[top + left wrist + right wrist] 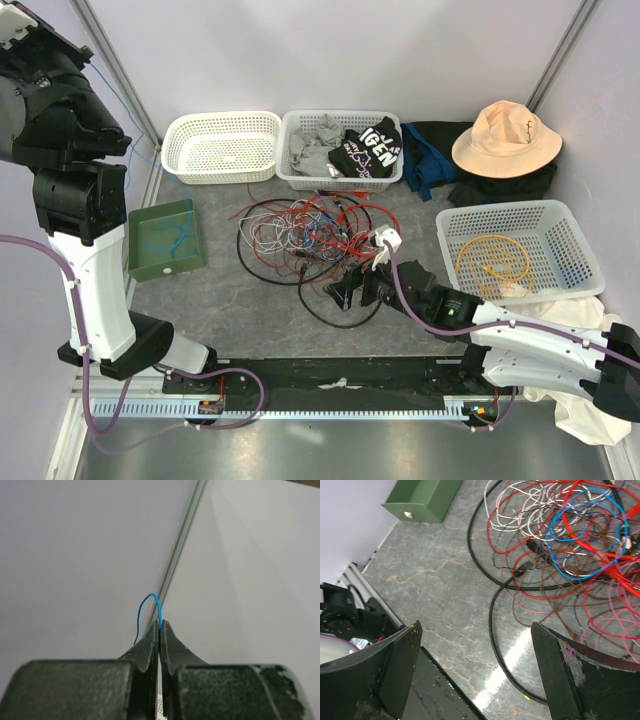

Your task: Untangle the cables

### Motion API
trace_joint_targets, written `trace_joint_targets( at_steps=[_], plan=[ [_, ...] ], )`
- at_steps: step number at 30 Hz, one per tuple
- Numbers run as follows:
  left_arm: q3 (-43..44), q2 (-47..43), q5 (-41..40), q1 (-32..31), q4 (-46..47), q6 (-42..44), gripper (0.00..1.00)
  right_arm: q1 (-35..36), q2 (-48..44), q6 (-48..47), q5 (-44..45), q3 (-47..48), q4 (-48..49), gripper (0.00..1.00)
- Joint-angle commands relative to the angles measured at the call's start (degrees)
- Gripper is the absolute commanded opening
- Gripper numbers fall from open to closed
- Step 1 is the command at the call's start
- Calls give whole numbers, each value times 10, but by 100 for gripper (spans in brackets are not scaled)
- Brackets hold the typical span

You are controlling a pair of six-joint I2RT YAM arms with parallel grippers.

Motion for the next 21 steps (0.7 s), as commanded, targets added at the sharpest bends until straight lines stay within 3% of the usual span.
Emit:
trace_joint_targets(
  at_steps=[1,12,21],
  plan=[
    [-7,-5,-29,-3,87,104,2,-1,-5,19,-16,5,55,98],
    [-135,-1,-88,15,155,111,2,-1,-55,33,-9,-39,40,98],
    [-136,33,-94,57,161,118,2,-1,-130,50,5,-95,24,98]
  ],
)
